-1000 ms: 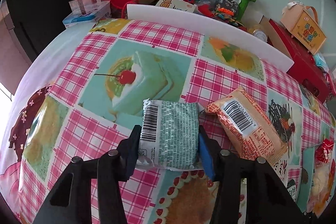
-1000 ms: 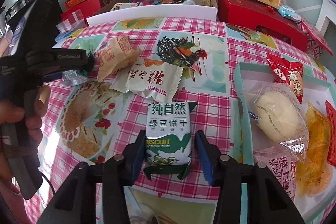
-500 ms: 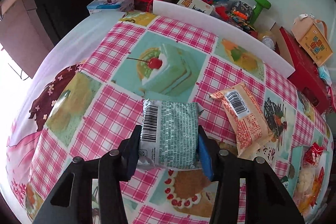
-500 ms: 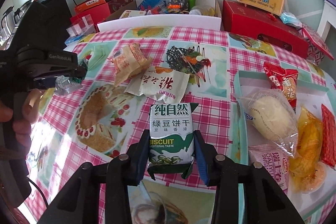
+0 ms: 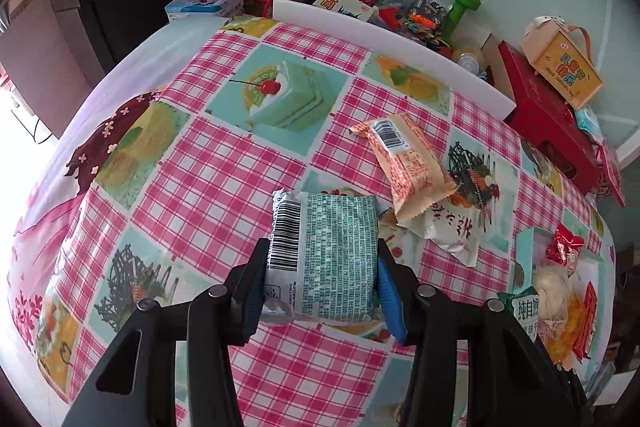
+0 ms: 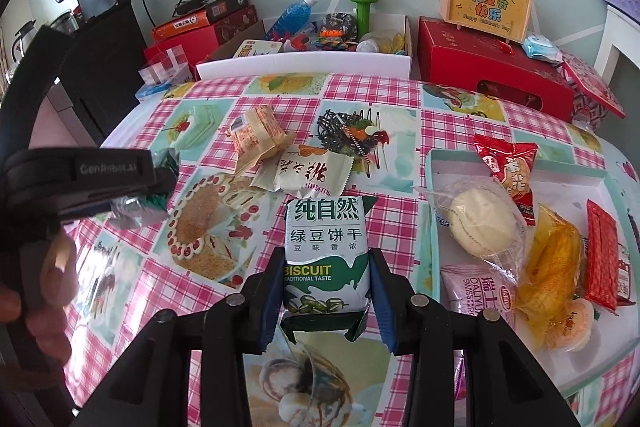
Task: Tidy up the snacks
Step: 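Lift and carry the green packet and green box over the white tray with both tools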
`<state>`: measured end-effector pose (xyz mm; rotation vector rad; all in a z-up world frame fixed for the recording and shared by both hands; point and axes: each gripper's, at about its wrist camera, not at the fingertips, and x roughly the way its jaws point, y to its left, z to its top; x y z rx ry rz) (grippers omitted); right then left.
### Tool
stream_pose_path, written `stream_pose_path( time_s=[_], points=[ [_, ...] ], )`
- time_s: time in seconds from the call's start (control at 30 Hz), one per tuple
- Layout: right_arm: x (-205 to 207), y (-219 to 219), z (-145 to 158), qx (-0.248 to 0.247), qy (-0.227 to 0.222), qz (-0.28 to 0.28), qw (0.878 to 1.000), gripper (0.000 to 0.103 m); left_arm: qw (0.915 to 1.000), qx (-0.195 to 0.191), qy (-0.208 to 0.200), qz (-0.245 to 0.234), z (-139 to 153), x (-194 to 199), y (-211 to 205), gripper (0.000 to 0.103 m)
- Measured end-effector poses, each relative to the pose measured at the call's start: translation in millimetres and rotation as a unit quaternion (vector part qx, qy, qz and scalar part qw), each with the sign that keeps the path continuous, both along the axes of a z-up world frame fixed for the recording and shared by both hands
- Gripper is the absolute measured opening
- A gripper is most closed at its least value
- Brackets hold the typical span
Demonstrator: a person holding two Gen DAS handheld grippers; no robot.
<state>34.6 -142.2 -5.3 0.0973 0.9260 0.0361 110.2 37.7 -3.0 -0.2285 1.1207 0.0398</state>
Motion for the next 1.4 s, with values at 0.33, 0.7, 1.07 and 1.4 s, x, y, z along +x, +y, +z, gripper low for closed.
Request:
stream_pose_path(
  time_s=[0.33, 0.7, 1.07, 1.4],
  points=[
    [-8.0, -26.4, 18.3, 0.013, -0.021, -0.03, 0.999, 0.042, 0.9991, -0.002, -0.041, -0.012, 27.7, -16.5, -29.8, 0.051],
    [-11.1, -74.0, 27.4, 0.028, -0.03, -0.081, 0.996, 0.042, 0.9962, -0.01, -0.043, -0.075, 30.3, -26.0, -81.1, 0.051],
    [-26.9, -165.9, 31.8, 0.034, -0.032, -0.196, 0.98, 0.042, 0.9891, -0.023, -0.061, -0.132, 37.1, -37.7, -123.2, 0.051],
    [-40.2, -220.6, 22.0, 0.034, -0.02, -0.259, 0.965, 0.043, 0.9697, -0.008, -0.07, -0.234, 32.2, -60.3, -199.7, 0.051]
  ],
)
